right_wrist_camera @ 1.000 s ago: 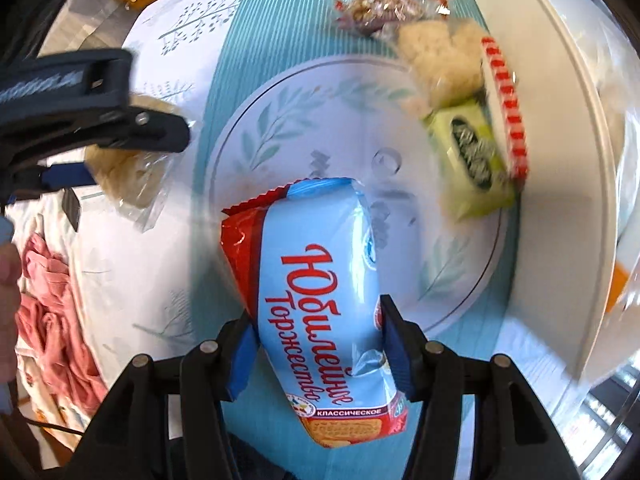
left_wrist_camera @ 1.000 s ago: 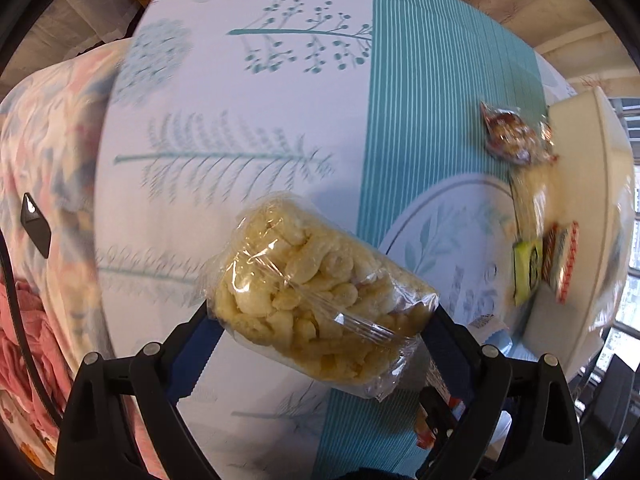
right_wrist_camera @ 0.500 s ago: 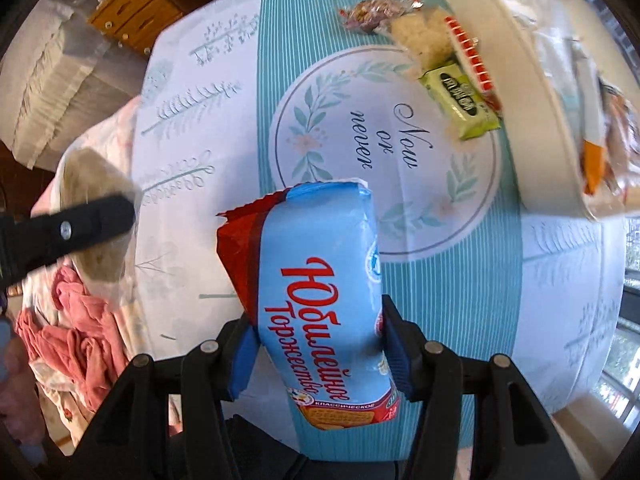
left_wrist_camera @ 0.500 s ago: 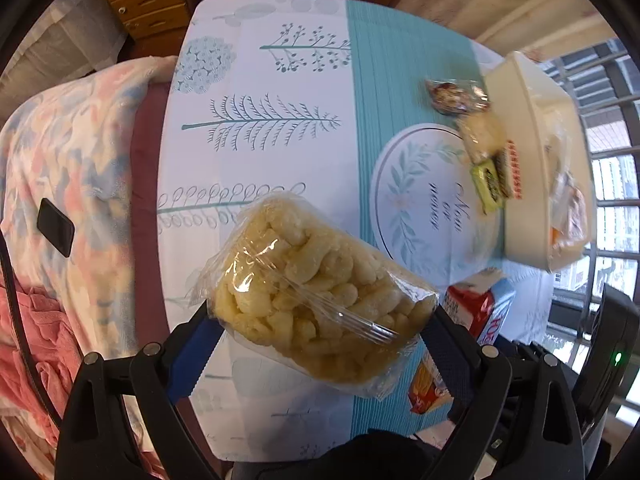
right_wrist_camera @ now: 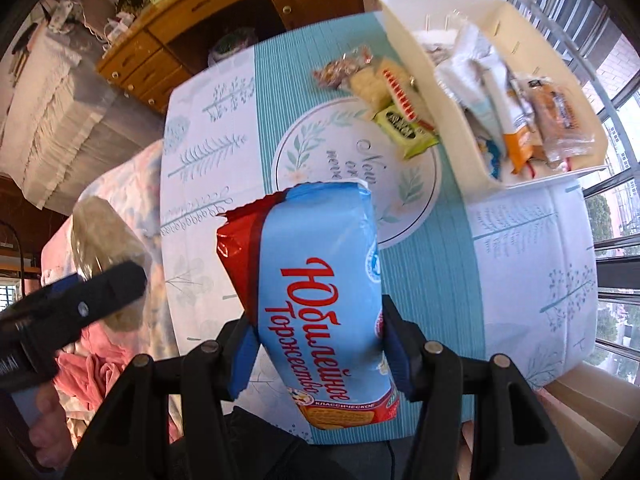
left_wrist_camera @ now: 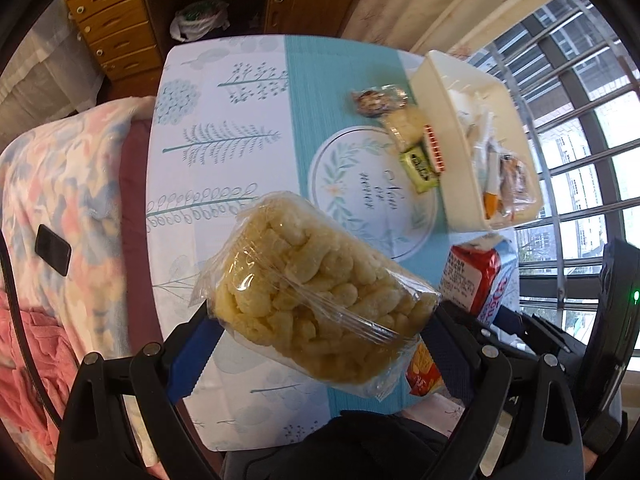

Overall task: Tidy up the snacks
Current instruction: 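Lift the puff bag and blue biscuit packet and carry them toward the tray, then lower both held snacks into the tray and open both tools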

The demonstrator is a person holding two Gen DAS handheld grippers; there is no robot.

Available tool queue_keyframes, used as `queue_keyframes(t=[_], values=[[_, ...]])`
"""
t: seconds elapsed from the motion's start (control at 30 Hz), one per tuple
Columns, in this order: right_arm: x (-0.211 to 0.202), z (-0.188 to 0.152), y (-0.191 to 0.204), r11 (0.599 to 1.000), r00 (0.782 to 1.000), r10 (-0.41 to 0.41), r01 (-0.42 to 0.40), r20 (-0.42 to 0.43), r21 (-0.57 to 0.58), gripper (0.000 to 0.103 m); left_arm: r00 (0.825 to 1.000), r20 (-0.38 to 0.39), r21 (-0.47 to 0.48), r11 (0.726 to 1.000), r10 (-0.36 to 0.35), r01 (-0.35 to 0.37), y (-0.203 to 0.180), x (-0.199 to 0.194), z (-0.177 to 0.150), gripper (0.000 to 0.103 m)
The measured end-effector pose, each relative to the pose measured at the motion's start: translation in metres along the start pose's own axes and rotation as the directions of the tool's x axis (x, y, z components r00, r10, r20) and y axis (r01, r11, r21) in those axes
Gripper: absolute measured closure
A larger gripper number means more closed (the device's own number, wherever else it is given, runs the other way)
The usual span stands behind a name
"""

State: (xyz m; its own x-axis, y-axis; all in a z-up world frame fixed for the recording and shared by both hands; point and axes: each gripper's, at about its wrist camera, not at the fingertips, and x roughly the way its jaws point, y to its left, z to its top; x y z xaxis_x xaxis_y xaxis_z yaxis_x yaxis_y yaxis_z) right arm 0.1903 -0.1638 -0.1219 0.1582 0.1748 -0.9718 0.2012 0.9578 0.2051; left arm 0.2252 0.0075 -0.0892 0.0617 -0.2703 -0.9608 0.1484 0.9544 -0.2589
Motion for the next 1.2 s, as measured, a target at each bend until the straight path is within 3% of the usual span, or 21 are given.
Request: queue_keyframes(t=[0.5, 0.93, 1.2], values=[[-0.055, 0.038, -0.067, 0.991, 0.997, 0.043, -0.035, 0.06, -0.128, 0.047, 0.977, 0.207, -0.036, 0.997, -0.057, 0.066, -0.098, -0.024, -0.009, 0.008], [-0.078, 0.086, -0.151, 0.982, 0.996, 0.045, -0.029, 0.081, -0.188, 0.047, 0.948, 0.292, -0.047, 0.988, -0.128, 0.148, -0.196, 0.008, 0.009, 0.008], [-0.079, 0.115, -0.195, 0.985, 0.996, 0.02, -0.004, 0.088, -0.174, 0.047, 0.941, 0.305, -0.019, 0.987, -0.149, 0.162, -0.238, 0.033, 0.037, 0.008]])
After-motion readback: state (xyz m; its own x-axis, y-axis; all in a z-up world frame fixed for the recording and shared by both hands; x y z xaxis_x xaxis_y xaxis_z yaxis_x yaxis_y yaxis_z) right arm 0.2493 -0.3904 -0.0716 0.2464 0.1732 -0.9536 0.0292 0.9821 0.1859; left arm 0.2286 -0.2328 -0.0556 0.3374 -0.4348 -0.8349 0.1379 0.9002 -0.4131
